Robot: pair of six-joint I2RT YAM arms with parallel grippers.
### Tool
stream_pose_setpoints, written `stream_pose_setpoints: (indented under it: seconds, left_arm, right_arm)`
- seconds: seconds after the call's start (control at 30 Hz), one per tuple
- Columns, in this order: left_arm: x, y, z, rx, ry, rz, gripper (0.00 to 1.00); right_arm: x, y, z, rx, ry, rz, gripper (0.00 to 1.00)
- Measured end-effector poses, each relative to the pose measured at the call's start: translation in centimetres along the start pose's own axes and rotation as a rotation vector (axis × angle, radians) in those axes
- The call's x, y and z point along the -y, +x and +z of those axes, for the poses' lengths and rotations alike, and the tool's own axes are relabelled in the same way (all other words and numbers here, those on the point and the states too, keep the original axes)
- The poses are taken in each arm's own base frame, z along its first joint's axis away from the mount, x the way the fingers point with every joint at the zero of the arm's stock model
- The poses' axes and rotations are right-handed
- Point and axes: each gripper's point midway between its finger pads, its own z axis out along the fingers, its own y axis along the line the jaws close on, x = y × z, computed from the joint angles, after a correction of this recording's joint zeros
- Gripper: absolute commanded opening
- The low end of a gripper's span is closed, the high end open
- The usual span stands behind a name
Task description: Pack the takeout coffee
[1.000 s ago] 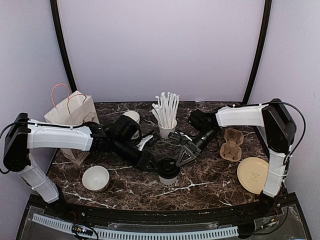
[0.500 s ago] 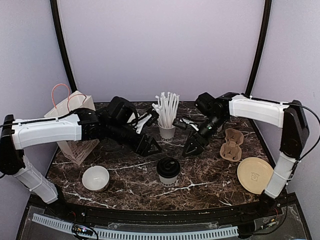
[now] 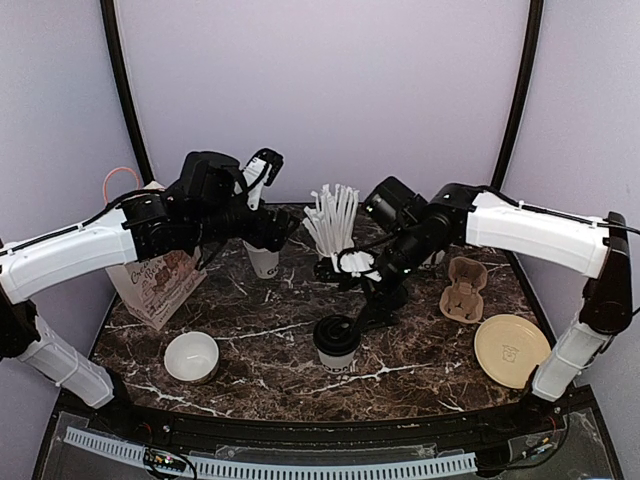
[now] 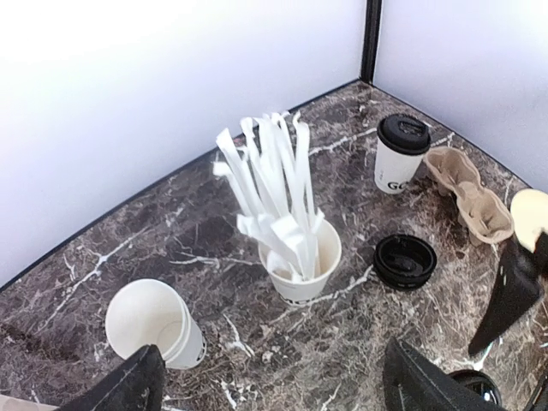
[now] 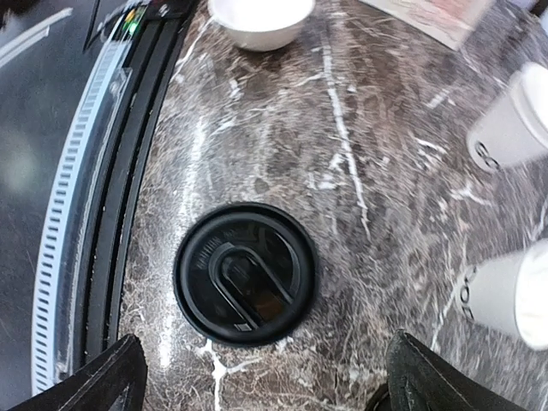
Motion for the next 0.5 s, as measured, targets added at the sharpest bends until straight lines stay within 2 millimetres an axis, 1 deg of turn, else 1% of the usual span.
stream_pose_setpoints:
  seconds: [0.13, 0.2, 0.27, 0.33, 0.4, 0.5]
  left_arm:
    - [-0.7, -1.7, -1.0, 0.063, -0.023, -0.018, 0.91]
    - [-0.8, -2.2, -1.6, 0.082, -0.025, -0.024, 0.91]
    - [-1.0, -2.6, -2.1, 0.096, -0.027, -0.029, 0.91]
    - [-1.1, -2.7, -2.4, 0.105, -0.029, -0.034, 0.91]
    - [-1.2, -2.6, -2.7, 0.109, -0.029, -0.035, 0.91]
    - [-1.2, -2.5, -3.1, 0.116, -0.028, -0.037, 0.91]
  right_arm:
    - [-1.8, -0.5, 3.1, -0.063, -0.031, -0.100, 0.97]
    - [-2.4, -0.2, 4.6, -0.099, -0.047, -0.123, 0.97]
    - [-2.5, 0.3, 5.7, -0.132, -0.053, -0.129, 0.96]
    - [-2.2, 0.5, 6.3, -0.144, -0.045, -0.135, 0.95]
    - [-1.7, 0.4, 6.4, -0.147, -0.025, -0.140, 0.94]
    - [-1.5, 0.6, 6.5, -0.160, -0.020, -0.138, 0.92]
